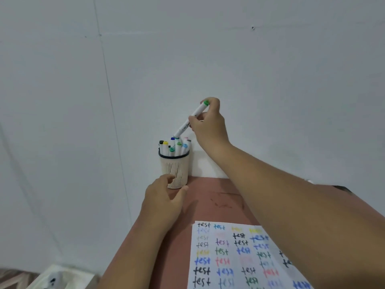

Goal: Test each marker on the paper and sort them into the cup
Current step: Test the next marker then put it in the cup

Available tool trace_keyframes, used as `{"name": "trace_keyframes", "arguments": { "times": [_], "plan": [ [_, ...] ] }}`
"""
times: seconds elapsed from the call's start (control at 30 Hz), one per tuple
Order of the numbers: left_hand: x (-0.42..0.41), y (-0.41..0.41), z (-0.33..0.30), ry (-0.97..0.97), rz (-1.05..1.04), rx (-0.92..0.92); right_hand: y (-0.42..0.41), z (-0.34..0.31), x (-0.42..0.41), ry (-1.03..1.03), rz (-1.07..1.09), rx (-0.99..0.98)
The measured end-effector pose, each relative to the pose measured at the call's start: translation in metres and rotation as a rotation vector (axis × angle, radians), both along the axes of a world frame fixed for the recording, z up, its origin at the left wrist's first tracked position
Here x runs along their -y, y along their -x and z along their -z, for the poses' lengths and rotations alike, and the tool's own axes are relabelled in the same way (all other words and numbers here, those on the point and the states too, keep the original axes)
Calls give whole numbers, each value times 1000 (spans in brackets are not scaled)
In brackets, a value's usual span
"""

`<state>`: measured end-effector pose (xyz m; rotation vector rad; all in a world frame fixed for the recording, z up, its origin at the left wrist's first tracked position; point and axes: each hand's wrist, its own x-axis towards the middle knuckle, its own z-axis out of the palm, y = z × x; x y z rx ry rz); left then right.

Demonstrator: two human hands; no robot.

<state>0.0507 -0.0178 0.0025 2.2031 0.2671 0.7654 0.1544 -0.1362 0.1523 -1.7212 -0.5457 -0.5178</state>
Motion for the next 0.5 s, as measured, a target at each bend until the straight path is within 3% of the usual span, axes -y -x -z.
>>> {"name": "trace_keyframes", "arguments": {
  "times": [0.13,0.27,0.4,0.5],
  "plan": [
    [-1,-6,5,9,-18,7,-24,17,-23,267,-5,-57],
    [0,-8,7,6,5,4,-32,33,-35,335,-50,-88],
    [2,-8,8,-32,25,1,-35,43,-41,576,115,-42],
    [4,-5,8,-54,45,-16,-30,43,-38,577,129,-132]
  ]
}}
